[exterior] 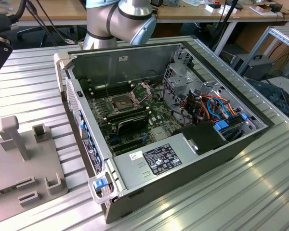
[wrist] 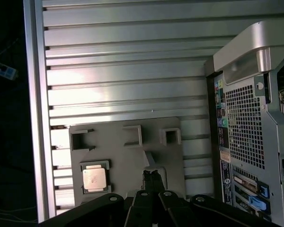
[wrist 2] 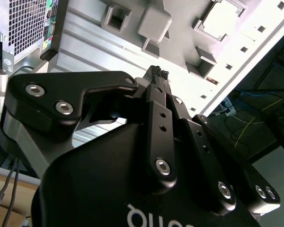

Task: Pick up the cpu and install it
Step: 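Reach for the cpu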

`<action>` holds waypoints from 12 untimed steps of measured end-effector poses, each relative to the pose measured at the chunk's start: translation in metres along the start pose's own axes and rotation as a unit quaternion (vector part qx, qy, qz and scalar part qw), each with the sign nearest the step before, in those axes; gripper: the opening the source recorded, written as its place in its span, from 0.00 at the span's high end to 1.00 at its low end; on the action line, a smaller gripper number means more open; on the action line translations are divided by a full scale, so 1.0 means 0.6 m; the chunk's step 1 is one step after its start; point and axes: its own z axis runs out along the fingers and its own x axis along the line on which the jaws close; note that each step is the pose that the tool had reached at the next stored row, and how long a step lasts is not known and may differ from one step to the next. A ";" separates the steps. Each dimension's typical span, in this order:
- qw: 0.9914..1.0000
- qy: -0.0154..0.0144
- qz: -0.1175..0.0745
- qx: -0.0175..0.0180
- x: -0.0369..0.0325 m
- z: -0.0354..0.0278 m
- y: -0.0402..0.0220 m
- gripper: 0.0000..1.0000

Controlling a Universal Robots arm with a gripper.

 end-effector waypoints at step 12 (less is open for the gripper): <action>1.000 0.000 0.000 0.000 0.015 0.000 -0.001 0.89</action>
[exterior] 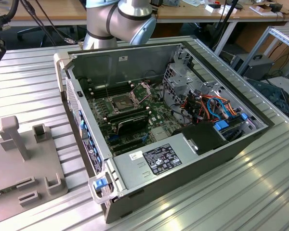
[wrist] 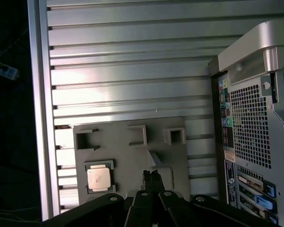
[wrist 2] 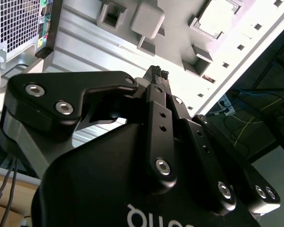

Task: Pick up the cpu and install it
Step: 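Reach for the cpu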

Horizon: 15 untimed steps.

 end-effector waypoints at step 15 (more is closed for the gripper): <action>1.000 0.000 0.000 0.000 0.020 0.000 -0.002 0.89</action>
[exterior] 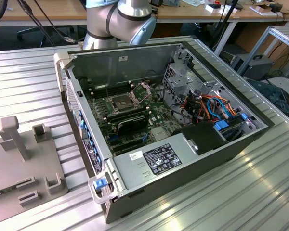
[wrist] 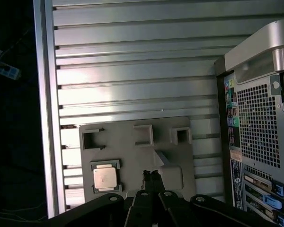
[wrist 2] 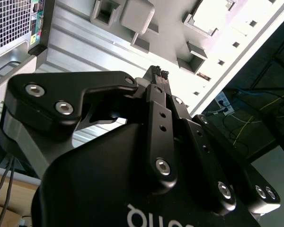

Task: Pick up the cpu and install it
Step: 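Reach for the cpu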

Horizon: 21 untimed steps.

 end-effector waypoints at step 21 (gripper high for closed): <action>1.000 0.001 0.000 -0.001 0.034 0.005 -0.003 0.89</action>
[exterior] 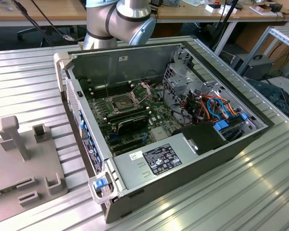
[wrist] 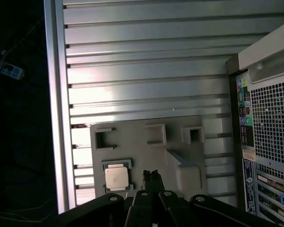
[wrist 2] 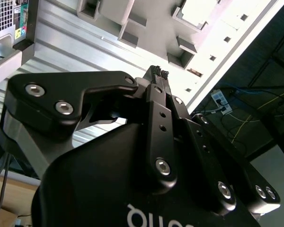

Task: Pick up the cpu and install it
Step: 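Reach for the cpu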

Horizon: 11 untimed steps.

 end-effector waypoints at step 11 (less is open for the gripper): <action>1.000 0.022 0.001 -0.001 0.000 0.007 0.000 0.89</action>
